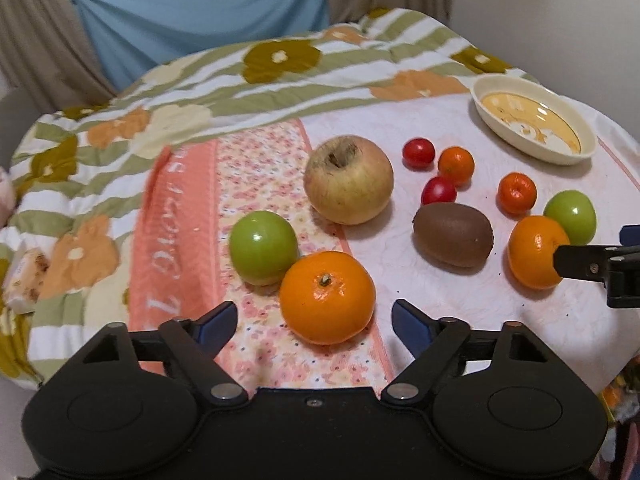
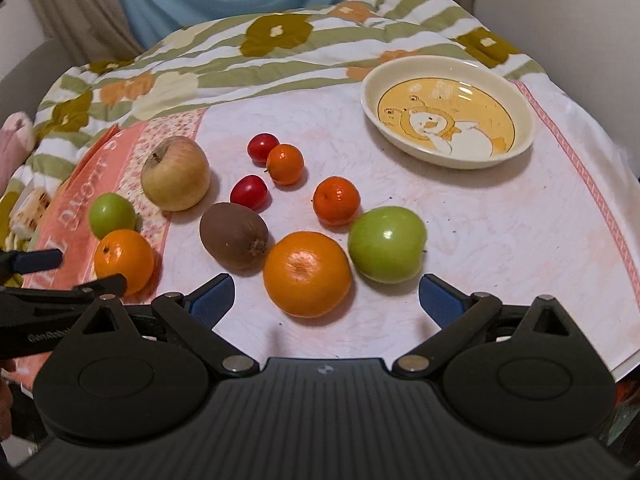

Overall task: Organize fruits
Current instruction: 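Grasp a large orange with the left tool while the right tool grasps another orange, then carry the orange into the duck bowl and open the left tool while the right tool carries its orange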

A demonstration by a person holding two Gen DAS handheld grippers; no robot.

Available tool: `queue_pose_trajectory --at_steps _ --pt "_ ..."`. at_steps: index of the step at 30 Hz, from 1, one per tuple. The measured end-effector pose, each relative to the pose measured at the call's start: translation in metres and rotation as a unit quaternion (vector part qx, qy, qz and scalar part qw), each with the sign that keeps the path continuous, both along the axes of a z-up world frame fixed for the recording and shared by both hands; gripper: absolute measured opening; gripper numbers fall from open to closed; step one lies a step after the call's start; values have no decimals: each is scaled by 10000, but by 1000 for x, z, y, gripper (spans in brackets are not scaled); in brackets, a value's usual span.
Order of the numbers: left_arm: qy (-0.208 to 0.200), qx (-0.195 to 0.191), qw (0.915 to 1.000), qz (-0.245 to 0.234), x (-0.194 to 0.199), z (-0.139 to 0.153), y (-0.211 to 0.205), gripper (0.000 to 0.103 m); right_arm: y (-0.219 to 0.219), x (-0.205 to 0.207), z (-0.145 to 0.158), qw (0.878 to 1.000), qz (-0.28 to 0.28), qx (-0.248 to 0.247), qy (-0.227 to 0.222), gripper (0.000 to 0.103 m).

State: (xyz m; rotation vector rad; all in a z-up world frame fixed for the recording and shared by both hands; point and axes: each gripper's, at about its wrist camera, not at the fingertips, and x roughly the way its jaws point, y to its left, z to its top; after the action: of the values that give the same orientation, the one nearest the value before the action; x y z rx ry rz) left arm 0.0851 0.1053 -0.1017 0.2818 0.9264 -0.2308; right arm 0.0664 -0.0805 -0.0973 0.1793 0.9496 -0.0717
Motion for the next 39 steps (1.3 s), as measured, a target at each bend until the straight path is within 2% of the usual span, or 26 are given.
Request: queue_pose_trajectory --at_steps 1,6,9,15,20,24,27,31,39 --pt "43 -18 10000 -58 4 -3 0 80 3 1 -2 10000 -44 -3 11 103" --pt "158 -102 9995 -270 17 -14 1 77 12 11 -13 9998 -205 -42 75 103" --pt "292 -156 9989 -332 24 -20 0 69 16 18 -20 9994 -309 -109 124 103" --pt "378 -197 9984 -382 29 -27 3 68 16 26 -28 9984 -494 -194 195 103" --pt "340 -168 9983 -445 29 -27 3 68 18 31 -32 9980 -529 -199 295 92" --pt "350 -228 9981 -444 28 -27 5 67 19 33 -33 9977 -564 -199 303 91" --pt "353 -261 9981 -433 26 -27 6 67 21 36 -35 9982 -457 -176 342 77" --pt "351 -292 9980 -431 25 -27 7 67 25 37 -36 9985 -325 -295 333 76" --pt "227 -368 9981 -438 20 -16 5 67 22 35 -27 9990 -268 -208 295 75"
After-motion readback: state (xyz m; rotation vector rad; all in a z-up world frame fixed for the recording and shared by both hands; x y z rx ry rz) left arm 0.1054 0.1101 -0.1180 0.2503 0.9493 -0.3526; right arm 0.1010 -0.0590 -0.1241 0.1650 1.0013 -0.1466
